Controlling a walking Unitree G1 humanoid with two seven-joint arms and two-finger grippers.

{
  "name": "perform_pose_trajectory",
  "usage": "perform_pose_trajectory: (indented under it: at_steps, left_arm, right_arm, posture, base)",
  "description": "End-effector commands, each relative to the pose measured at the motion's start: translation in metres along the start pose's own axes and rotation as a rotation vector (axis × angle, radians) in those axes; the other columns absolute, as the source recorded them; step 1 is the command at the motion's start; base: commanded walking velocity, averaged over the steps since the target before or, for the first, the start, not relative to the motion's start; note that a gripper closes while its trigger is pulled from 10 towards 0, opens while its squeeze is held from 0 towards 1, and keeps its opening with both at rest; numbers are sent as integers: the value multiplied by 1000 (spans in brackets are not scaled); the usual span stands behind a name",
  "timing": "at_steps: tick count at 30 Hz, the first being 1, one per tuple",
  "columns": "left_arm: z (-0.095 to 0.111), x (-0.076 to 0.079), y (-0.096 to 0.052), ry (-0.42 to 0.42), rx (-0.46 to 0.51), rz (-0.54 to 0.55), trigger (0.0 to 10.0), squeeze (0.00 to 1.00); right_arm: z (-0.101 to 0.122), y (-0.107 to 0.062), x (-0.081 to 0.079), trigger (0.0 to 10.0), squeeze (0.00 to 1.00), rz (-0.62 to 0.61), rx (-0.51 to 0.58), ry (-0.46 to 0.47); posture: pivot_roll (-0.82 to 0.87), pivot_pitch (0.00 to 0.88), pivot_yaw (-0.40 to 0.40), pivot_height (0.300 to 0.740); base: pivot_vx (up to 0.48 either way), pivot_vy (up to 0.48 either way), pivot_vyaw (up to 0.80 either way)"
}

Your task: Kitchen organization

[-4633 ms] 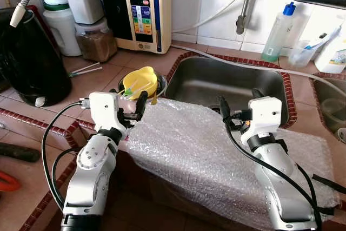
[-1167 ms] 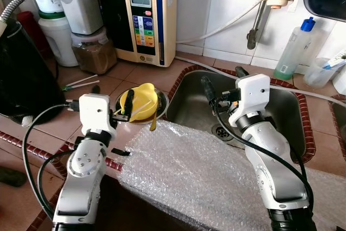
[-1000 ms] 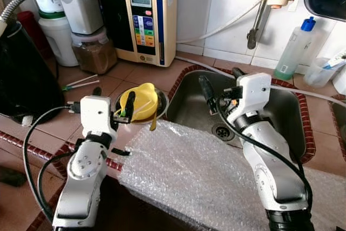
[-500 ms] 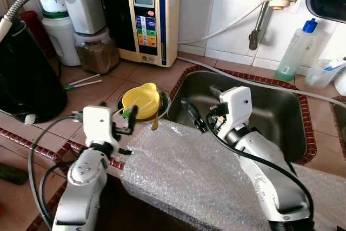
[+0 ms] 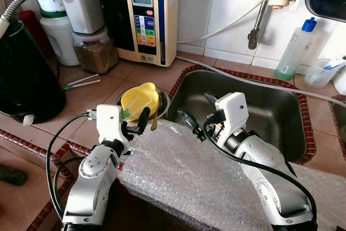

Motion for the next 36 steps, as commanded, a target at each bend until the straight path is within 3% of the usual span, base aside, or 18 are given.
perform_pose_trajectory:
  at_steps: [1,7,15,36]
  left_arm:
    - [2,-3,2,-4,-4,13,0,0]
    - [1,-4,3,-17,-11,14,0,0]
    - [1,-3,4,-12,-7,7,0,0]
    - [12,-5,4,36,46,25,0,0]
  right_arm:
    - [8,-2,-1,10000,0,12,28,-15]
    - [9,-3,-4,10000,0,28,30,-13]
    - [8,-9,-25,10000,0,174,29,40]
    - [-3,-15,-29,10000,0,236,-14,56]
  posture:
    - [21,0,18,740]
    - [20,0,19,740]
    - [15,0,22,740]
    - [13,0,16,740]
  base:
    - [0,0,0]
    - [0,0,0]
    - [0,0,0]
    - [0,0,0]
Point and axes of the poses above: a point about 5 cm out from each wrist's last joint towards the gripper, its own y axis pointing out of the wrist towards the gripper, its own z axis along the axis of the wrist's last joint, x = y × z, the point moved 4 cm from there along y, pointing out of the wrist towards the gripper, and after that the axes turned 8 degrees about -y, right-handed, at the moved point
